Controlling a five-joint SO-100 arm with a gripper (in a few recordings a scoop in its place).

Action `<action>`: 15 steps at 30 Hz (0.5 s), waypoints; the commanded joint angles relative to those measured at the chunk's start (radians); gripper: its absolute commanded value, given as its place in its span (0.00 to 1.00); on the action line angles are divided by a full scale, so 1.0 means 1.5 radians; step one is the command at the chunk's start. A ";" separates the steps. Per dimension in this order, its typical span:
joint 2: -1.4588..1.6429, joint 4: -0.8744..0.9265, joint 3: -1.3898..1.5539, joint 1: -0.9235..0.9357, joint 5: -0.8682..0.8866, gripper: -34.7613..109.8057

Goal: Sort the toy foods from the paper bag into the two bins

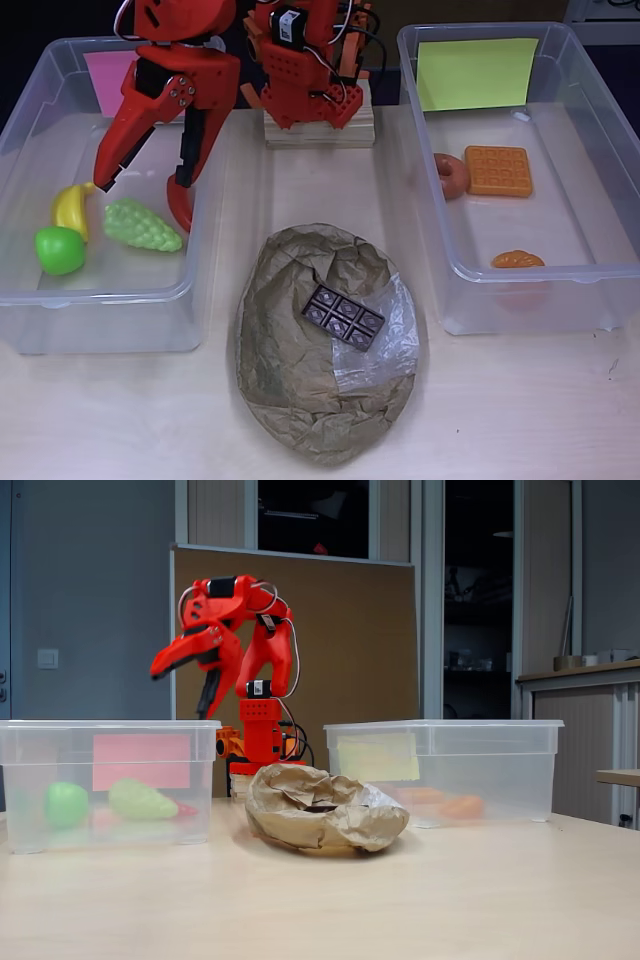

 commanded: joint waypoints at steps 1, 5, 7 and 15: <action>0.000 0.062 -0.105 -0.050 0.024 0.54; -0.024 0.076 -0.123 -0.114 0.112 0.53; -0.035 0.049 -0.095 -0.149 0.162 0.53; -0.103 -0.074 0.007 -0.283 0.348 0.54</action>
